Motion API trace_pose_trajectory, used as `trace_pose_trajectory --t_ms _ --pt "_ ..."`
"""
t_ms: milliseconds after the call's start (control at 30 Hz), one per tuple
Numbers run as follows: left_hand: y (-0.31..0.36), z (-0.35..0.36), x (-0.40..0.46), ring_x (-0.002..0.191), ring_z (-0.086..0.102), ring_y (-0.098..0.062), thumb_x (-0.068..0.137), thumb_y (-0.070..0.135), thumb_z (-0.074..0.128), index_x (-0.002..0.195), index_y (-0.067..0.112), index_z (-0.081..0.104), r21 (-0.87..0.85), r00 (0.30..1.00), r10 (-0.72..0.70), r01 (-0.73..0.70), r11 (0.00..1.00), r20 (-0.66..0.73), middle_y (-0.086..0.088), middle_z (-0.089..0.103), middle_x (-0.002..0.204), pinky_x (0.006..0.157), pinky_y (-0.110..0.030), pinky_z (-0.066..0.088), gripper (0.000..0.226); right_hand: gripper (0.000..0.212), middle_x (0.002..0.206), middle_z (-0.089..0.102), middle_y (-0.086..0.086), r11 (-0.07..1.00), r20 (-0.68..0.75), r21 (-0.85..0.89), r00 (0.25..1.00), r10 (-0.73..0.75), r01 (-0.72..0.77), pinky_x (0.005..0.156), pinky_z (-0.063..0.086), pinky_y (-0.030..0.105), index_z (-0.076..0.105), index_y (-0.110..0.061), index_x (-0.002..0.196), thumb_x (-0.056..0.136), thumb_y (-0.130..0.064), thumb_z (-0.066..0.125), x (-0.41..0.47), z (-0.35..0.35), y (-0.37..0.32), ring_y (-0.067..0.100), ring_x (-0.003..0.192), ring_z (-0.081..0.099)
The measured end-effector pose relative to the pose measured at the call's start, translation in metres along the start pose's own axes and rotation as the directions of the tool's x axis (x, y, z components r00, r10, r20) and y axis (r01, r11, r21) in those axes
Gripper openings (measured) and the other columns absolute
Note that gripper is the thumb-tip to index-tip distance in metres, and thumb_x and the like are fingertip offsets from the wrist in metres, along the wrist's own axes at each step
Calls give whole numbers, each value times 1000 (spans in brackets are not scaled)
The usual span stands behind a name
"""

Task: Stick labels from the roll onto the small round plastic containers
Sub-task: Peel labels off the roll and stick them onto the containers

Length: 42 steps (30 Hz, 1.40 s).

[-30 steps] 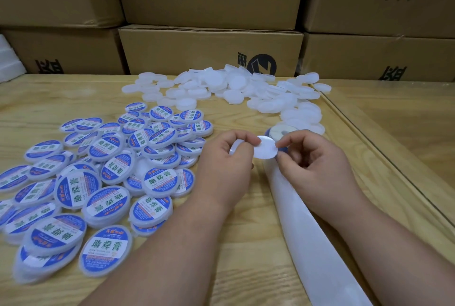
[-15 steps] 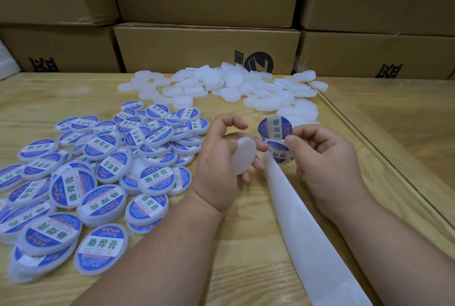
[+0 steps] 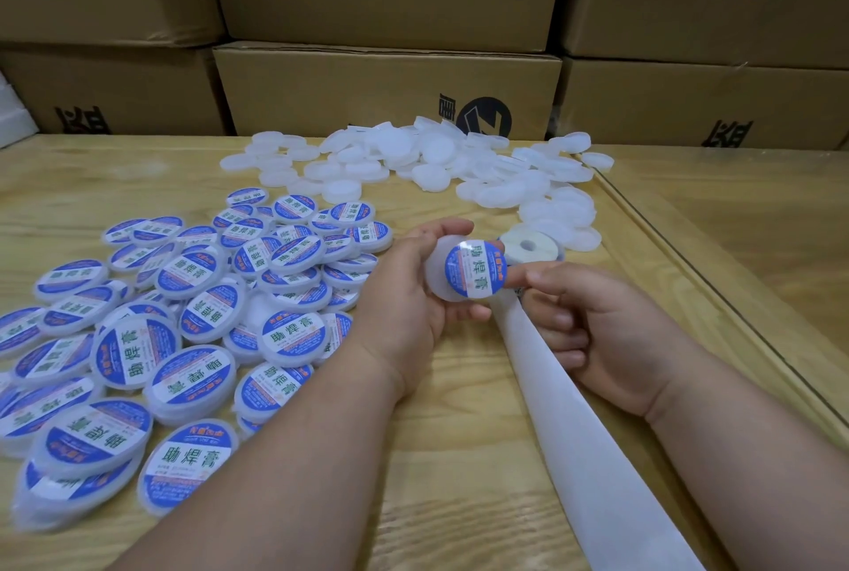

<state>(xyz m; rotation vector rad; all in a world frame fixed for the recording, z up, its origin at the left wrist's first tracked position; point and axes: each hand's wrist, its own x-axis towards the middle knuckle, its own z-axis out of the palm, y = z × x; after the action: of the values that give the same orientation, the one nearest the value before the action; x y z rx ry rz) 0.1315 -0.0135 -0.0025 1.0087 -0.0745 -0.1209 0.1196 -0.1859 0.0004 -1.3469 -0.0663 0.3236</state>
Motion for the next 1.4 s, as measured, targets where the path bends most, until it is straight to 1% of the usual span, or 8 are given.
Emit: trace_pose_trajectory --t_ms 200,433,600,833,1000,1200,1300,1400 --pt "-1 -2 0 87 73 -32 101 16 35 111 8 56 -4 998 13 -13 1000 58 -25 73 111 50 -30 51 25 33 56 29 -3 999 19 -44 1000 5 -4 38 19 20 80 -8 95 77 -29 63 0 0 0 8 44 23" --pt "-4 -3 3 86 74 -34 101 8 34 108 9 57 27 997 24 -26 999 69 -24 74 108 49 -30 51 24 28 54 30 -4 996 24 -88 1000 6 -4 38 19 21 81 -10 96 79 -27 67 0 1 0 8 44 23" --pt "-5 -3 5 86 75 -33 78 19 47 107 9 58 36 996 38 -41 999 84 -21 75 105 49 -30 51 32 28 54 30 -4 996 1 -86 1000 12 -12 39 18 21 80 -9 97 84 -27 64 1 1 1 8 44 23" --pt "-10 -8 8 90 75 -32 83 -5 38 106 11 61 86 995 48 -56 995 84 -19 76 105 50 -30 52 36 34 54 29 -4 996 4 -86 1000 9 -9 38 18 21 79 -7 98 76 -30 68 0 1 0 8 43 23" --pt "-13 -7 9 92 74 -25 66 2 44 109 15 60 165 994 95 -101 981 45 -10 78 104 53 -27 53 48 33 55 27 -4 997 25 -72 1000 2 -1 37 20 21 81 -11 101 76 -28 69 -1 2 -1 7 43 23" --pt "-13 -11 9 91 76 -17 89 17 71 116 19 66 265 975 208 -181 947 -74 4 78 104 52 -20 50 28 28 53 25 -5 999 -39 32 999 17 -16 36 20 19 79 -8 102 94 -20 55 0 0 -1 8 42 20" --pt "-10 -9 7 82 77 -20 102 40 54 112 26 68 240 973 194 -160 958 -124 -2 79 98 44 -20 47 21 27 53 25 -5 999 -38 31 999 13 -12 36 21 18 80 -9 99 92 -22 57 1 0 -1 7 41 20" --pt "-5 -7 6 49 66 -18 102 60 39 102 34 66 191 974 148 -115 975 -170 -8 79 85 35 -21 38 38 27 53 26 -5 999 -29 35 999 13 -12 36 22 18 80 -10 98 85 -24 61 1 0 -1 8 41 20"
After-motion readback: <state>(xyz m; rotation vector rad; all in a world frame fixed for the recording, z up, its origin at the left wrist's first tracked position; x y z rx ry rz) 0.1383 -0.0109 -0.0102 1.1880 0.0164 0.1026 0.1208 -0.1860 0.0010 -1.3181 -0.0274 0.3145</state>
